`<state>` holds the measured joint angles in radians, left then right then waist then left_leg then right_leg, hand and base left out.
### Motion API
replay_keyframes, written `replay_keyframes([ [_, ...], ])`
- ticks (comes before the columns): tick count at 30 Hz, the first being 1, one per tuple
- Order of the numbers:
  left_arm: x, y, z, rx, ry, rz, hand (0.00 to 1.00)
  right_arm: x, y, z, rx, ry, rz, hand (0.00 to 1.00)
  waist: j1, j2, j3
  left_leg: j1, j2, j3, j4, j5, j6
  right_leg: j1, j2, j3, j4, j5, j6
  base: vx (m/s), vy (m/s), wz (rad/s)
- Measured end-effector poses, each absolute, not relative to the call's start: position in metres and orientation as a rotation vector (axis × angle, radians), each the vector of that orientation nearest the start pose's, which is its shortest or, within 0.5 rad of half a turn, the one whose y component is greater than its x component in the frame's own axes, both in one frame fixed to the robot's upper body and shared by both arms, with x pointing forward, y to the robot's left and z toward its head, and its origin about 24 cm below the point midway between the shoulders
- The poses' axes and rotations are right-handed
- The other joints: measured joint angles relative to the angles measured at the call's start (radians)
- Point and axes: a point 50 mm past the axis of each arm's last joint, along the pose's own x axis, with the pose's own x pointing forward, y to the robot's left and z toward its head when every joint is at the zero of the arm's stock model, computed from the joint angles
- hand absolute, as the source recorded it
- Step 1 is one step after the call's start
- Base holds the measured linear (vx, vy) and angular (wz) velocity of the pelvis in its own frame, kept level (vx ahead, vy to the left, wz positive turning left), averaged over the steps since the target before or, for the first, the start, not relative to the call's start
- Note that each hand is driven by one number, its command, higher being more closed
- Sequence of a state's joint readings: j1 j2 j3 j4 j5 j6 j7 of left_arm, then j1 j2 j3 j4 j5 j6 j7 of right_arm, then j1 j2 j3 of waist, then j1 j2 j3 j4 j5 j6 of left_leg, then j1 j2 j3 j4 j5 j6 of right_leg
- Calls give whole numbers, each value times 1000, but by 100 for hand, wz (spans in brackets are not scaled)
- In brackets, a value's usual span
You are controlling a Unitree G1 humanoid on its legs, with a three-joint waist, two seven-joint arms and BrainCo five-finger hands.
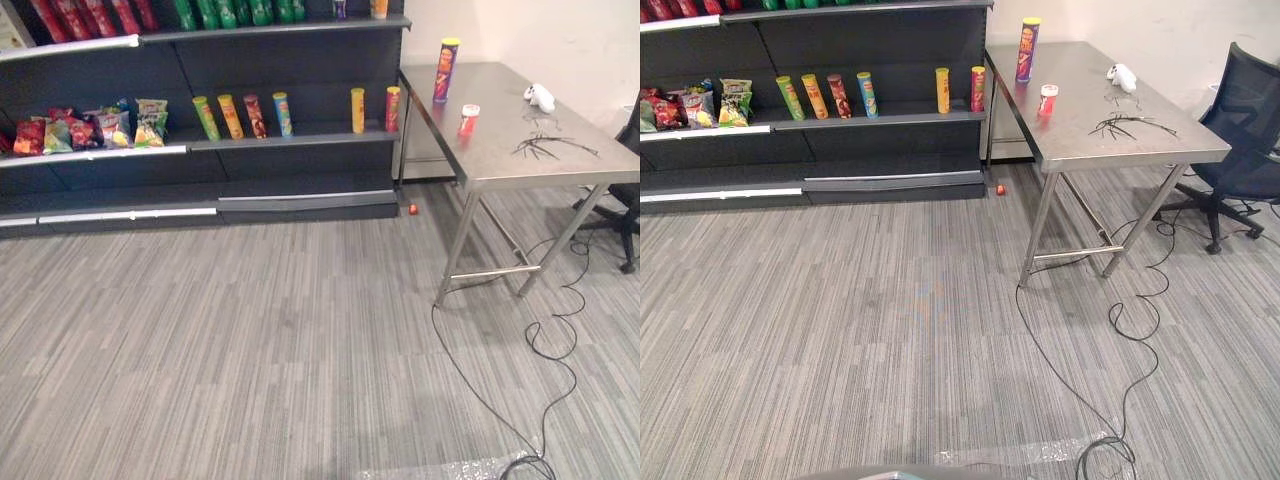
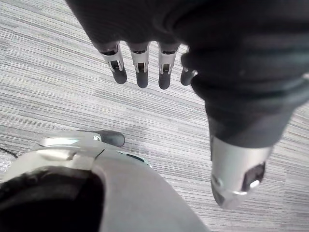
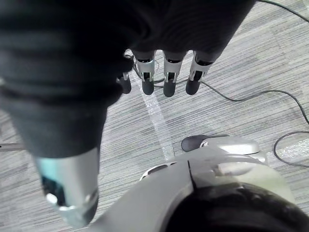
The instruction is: Put the gum and the chips on the shelf.
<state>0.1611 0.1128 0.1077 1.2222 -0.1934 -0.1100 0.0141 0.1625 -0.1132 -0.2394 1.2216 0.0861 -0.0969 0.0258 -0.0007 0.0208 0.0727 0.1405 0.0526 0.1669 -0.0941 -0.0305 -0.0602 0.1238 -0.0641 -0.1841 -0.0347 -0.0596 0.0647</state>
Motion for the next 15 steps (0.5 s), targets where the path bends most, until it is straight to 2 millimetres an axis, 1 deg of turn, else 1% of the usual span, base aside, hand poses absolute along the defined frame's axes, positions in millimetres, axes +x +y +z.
replay_keyframes([
  [1, 32, 210, -172, -114, 1234, 349, 0, 28, -219, -172, 122, 1243, -360, 0, 1, -10, 12, 5, 2, 14, 0, -1, -2, 4, 1, 1, -2, 0, 0, -1, -12, -5],
  [2, 31, 210, -172, -114, 1233, 349, 0, 30, -219, -171, 123, 1240, -359, 0, 1, 1, 7, 8, 2, 14, 0, -2, -3, 6, 2, 1, -3, 0, 1, -2, -16, -5],
  [3, 31, 210, -172, -114, 1234, 349, 0, 30, -219, -171, 123, 1239, -360, 0, 0, -6, 11, 8, 2, 15, 0, -2, -4, 6, 2, 1, -4, 0, 1, 0, 0, 0],
  [4, 32, 210, -172, -113, 1231, 349, 0, 30, -219, -171, 130, 1236, -367, 0, 0, 2, 11, 10, 3, 15, 0, -2, -4, 10, 3, 0, -6, 0, 1, 0, 0, 0],
  [5, 32, 210, -172, -113, 1230, 349, 0, 30, -219, -171, 132, 1236, -369, 0, 0, 1, 12, 11, 3, 15, -1, -3, -4, 11, 3, 0, -7, 0, 1, -39, -25, 0],
  [6, 32, 210, -172, -113, 1229, 349, 0, 30, -219, -171, 135, 1234, -372, 0, 0, -9, 19, 12, 4, 16, -3, -3, -4, 11, 4, 1, -8, 1, 3, -46, -21, -1],
  [7, 33, 210, -172, -113, 1228, 348, 0, 31, -219, -171, 134, 1232, -371, 0, 0, 0, 21, 19, 6, 18, -4, -3, -4, 18, 6, 1, -10, 1, 4, -55, -22, -3],
  [8, 33, 209, -172, -113, 1228, 348, 0, 31, -219, -171, 132, 1233, -368, 0, 1, -8, 26, 20, 7, 19, -6, -3, -4, 19, 6, 2, -11, 1, 4, -62, -24, -4],
  [10, 33, 209, -172, -113, 1229, 347, 0, 32, -219, -171, 131, 1232, -366, 0, 1, -4, 24, 20, 9, 24, -7, -3, -4, 19, 9, 3, -15, 3, 6, -56, -22, -5],
  [11, 33, 209, -173, -113, 1230, 347, 0, 32, -219, -171, 131, 1232, -366, 0, 1, -9, 28, 20, 11, 27, -7, -2, -3, 19, 11, 4, -16, 3, 6, -46, -22, -6],
  [13, 33, 209, -173, -112, 1231, 346, 0, 32, -219, -171, 132, 1232, -367, 0, 1, -4, 25, 20, 13, 31, -7, -2, -3, 19, 12, 5, -17, 3, 6, -39, -22, -5],
  [15, 33, 209, -173, -112, 1231, 345, 0, 32, -219, -171, 142, 1230, -374, 0, 1, -7, 27, 20, 14, 34, -7, -2, -3, 18, 14, 7, -20, 4, 6, -14, -17, -3],
])
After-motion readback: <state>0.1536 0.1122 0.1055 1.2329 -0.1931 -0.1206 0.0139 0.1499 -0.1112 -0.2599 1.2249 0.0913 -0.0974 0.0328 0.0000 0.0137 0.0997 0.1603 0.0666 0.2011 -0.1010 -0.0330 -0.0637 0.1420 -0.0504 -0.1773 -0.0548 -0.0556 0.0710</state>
